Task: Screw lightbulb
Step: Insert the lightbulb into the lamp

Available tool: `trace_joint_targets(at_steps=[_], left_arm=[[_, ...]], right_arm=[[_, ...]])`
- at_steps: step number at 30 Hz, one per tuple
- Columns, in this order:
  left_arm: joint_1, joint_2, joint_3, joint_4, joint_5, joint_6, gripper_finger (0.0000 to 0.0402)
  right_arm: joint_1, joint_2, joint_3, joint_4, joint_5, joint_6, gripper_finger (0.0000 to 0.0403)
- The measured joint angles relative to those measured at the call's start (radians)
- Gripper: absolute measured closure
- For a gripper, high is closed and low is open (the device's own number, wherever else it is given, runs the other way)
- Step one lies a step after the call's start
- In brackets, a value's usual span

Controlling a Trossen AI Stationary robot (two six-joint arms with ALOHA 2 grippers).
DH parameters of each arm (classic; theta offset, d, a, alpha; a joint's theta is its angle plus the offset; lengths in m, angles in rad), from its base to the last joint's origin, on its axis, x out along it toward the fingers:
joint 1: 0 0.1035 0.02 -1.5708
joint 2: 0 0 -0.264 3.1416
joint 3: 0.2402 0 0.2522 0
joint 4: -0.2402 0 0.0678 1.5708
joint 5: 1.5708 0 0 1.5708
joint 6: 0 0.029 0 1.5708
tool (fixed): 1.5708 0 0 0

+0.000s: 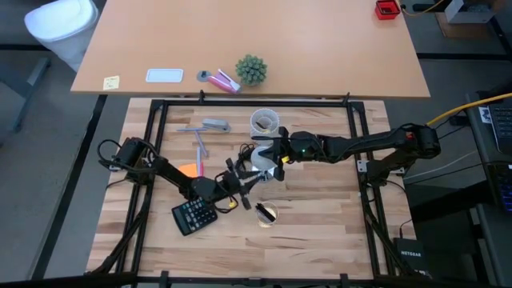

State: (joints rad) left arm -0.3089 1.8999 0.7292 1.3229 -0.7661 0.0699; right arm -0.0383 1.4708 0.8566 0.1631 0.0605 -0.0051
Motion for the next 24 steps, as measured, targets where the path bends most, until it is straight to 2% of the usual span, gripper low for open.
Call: trace_joint_targets(at_steps=[7,14,24], left_arm=[[0.029,0.0,0.0,-0.031,0.028,-0.06,0.0376],[0.037,0.0,0.0,-0.084,0.033,-0.138,0.0391],[0.033,0.0,0.0,-0.083,-0.091,-0.123,0.04]], right_arm=[[0.0,0.0,0.0,0.0,0.0,0.0,0.0398],[0.0,0.0,0.0,0.0,0.0,0.0,0.0398],[-0.002,0.0,0.0,-0.014,0.013,0.0,0.0398]])
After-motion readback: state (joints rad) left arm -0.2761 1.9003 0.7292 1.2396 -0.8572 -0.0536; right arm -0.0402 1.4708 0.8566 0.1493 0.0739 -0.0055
